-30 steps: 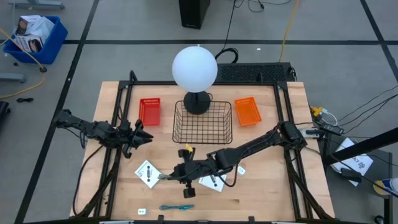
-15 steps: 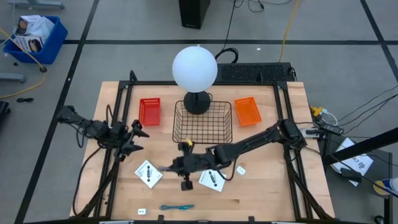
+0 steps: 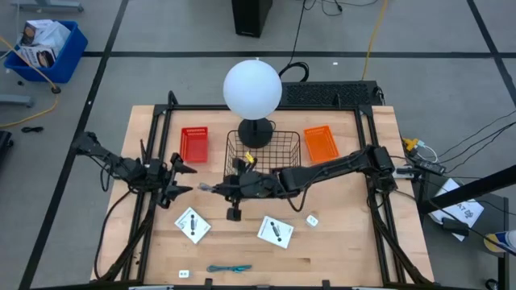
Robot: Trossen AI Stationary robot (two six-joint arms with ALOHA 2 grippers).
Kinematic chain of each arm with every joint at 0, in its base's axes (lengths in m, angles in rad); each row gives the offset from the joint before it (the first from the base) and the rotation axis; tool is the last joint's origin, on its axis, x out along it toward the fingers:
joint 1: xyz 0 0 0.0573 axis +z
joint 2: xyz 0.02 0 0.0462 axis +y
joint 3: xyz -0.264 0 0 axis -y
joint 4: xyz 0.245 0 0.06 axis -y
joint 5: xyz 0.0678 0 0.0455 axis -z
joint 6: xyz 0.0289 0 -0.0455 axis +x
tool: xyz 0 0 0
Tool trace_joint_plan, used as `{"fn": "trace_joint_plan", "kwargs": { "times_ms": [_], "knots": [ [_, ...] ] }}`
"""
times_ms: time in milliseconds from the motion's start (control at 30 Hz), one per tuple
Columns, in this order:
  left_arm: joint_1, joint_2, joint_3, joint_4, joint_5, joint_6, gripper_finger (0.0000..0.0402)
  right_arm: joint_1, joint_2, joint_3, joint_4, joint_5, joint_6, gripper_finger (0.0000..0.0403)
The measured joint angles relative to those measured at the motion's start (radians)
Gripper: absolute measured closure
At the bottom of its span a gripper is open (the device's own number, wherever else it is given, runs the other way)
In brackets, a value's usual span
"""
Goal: Pick and place items into bin
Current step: Put the white black USB cable into the red bin
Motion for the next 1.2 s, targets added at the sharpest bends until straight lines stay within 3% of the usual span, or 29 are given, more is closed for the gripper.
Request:
{"fn": "trace_joint_plan", "kwargs": {
  "times_ms": [600,1200],
  "knots": [
    [0.001,0.12,0.0,0.169,-0.029,0.018,0.0108,-0.098,0.055,0.0,0.192,-0.151,0.089,0.0387],
    [0.002,0.147,0.0,0.205,-0.065,0.007,0.0108,-0.129,0.12,0.0,0.247,-0.182,0.12,0.0387]
  ]
}}
